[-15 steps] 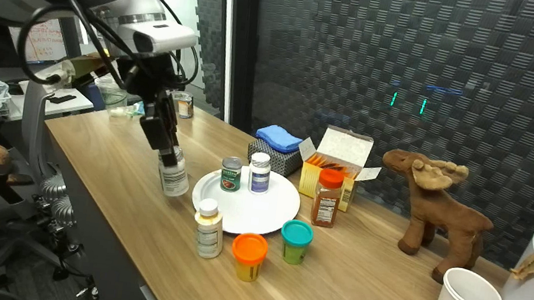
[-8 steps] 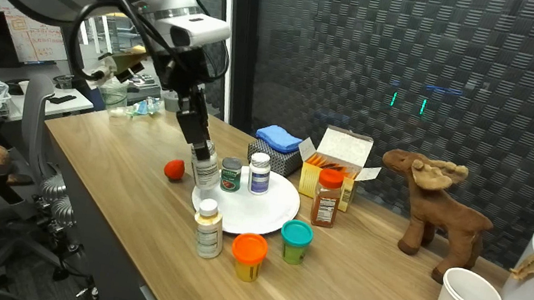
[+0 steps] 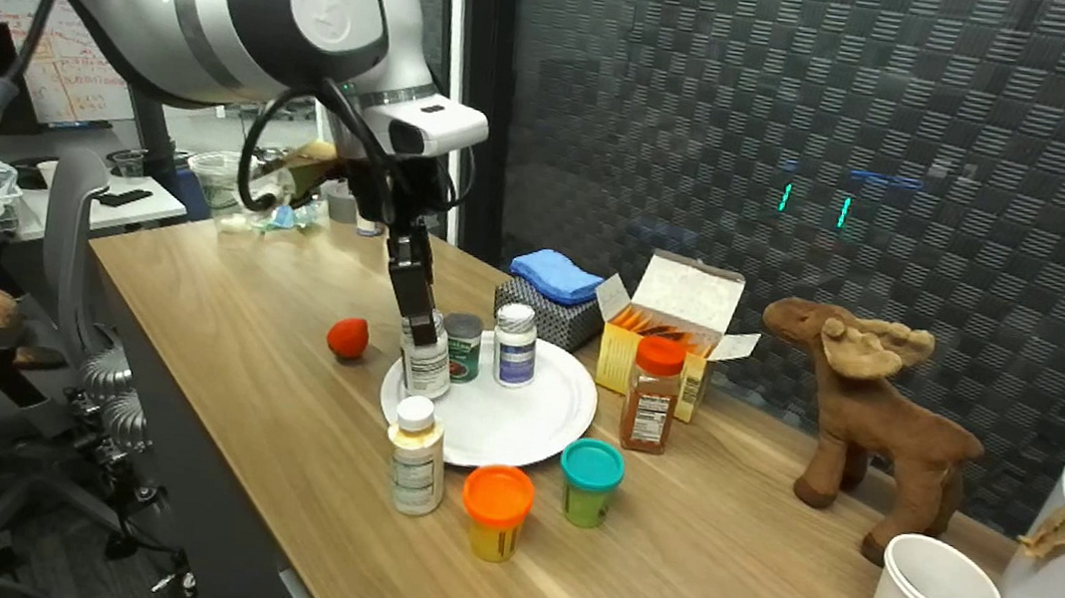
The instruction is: Pick up the bottles and small containers and put them on the white plate.
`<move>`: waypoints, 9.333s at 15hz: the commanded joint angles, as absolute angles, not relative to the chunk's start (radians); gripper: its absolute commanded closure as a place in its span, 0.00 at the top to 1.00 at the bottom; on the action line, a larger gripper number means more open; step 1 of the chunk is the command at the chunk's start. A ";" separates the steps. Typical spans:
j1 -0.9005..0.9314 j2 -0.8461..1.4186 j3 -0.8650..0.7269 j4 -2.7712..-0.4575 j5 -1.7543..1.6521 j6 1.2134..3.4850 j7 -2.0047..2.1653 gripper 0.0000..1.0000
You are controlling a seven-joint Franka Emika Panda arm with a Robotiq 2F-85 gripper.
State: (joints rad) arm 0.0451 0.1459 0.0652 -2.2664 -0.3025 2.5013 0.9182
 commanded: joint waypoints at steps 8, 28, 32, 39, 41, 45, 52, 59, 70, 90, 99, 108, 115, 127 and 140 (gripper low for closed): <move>0.103 0.148 0.014 -2.256 -0.293 2.531 0.924 0.84; -0.033 0.375 -0.128 -1.832 -0.171 2.360 0.774 1.00; -0.045 0.436 -0.142 -1.769 -0.135 2.351 0.751 1.00; -0.045 0.469 -0.152 -1.728 -0.087 2.340 0.728 0.49; -0.041 0.466 -0.156 -1.727 -0.095 2.341 0.732 0.34; -0.036 0.444 -0.159 -1.753 -0.103 2.355 0.738 0.24; 0.033 0.274 -0.169 -1.892 -0.179 2.400 0.809 0.24; 0.079 0.133 -0.108 -2.043 -0.212 2.364 0.840 0.24; 0.071 0.113 -0.057 -2.132 -0.183 2.349 0.826 0.24; 0.084 0.165 -0.014 -2.137 -0.120 2.374 0.786 0.80; 0.031 0.122 -0.098 -2.123 -0.271 2.370 0.893 1.00; -0.007 0.267 -0.140 -2.116 -0.252 2.393 0.889 1.00; -0.023 0.300 -0.189 -2.134 -0.212 2.452 0.968 1.00; -0.037 0.350 -0.202 -2.110 -0.103 2.543 0.968 0.73; 0.015 0.236 -0.230 -2.109 -0.199 2.483 1.031 0.24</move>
